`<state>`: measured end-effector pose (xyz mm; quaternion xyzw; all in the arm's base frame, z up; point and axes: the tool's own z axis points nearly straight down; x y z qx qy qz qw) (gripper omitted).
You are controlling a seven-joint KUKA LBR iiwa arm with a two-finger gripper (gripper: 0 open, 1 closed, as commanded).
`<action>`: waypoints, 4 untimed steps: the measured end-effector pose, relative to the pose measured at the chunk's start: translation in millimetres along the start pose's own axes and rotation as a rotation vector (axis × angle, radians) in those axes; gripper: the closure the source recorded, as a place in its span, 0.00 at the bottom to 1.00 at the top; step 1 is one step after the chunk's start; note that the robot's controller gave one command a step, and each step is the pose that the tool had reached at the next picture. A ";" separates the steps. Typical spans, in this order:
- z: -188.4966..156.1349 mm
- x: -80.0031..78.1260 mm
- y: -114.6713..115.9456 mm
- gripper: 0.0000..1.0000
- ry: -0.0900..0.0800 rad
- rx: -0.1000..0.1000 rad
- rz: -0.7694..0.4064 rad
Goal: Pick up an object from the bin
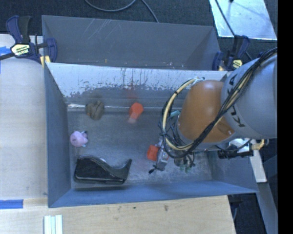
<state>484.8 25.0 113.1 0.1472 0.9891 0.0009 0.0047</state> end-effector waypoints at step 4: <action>-36.2 -0.4 -0.3 1.00 0.000 0.000 -0.001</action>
Offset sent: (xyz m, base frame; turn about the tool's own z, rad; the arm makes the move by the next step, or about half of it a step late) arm 0.0001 -0.0001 0.0219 0.0000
